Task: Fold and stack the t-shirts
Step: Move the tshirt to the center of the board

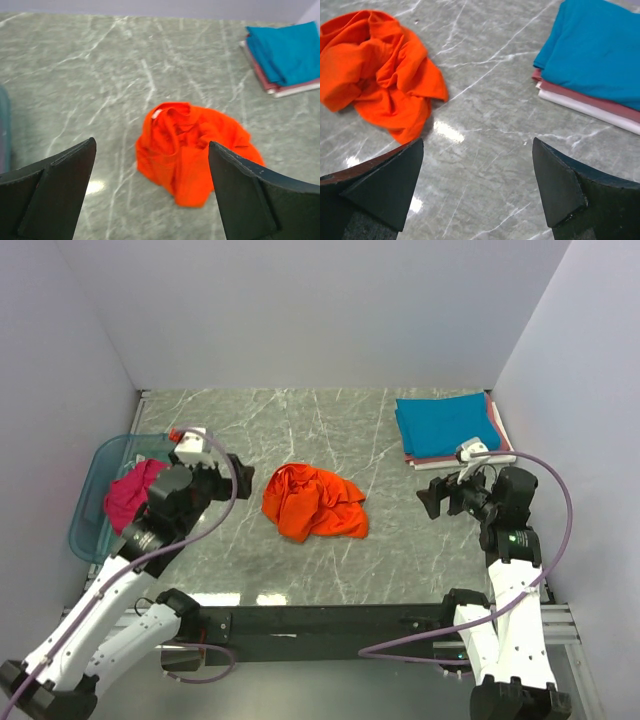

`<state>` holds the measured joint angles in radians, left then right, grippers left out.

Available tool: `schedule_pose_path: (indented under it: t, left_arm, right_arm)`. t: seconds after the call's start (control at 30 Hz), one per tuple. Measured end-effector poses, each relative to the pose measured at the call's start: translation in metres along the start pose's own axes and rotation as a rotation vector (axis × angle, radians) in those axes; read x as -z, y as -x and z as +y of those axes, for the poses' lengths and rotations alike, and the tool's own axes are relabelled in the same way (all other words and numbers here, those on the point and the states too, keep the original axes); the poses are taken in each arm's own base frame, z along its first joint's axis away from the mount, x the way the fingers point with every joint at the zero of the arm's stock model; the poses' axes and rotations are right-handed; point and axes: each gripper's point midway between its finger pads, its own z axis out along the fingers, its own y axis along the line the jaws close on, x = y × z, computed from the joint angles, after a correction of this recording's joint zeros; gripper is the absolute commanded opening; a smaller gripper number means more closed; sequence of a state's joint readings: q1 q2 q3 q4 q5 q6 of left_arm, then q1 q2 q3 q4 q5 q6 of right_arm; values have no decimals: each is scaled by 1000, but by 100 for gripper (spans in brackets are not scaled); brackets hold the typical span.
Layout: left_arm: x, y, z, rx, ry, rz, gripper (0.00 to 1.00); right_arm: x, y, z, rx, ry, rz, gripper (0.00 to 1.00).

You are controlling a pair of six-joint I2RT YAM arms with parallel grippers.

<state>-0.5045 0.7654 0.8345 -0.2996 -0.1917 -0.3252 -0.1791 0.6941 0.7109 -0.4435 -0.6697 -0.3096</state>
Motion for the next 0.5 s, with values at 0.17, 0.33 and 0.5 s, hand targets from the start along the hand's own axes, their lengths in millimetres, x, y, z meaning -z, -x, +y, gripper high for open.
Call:
schedule_pose_path:
  t: [0.17,0.33,0.5]
  left_arm:
    - [9,-32,21,-28,54,25,100]
    - [9,-38,20,-49,39,41,99]
    - [5,-45,0,-68,-77,75,99]
  right_arm:
    - [0,5,-8,-13,-46,-16,96]
    - [-1,2,9,47,67,-14,95]
    - [-3,-10,43,106,284,-3,95]
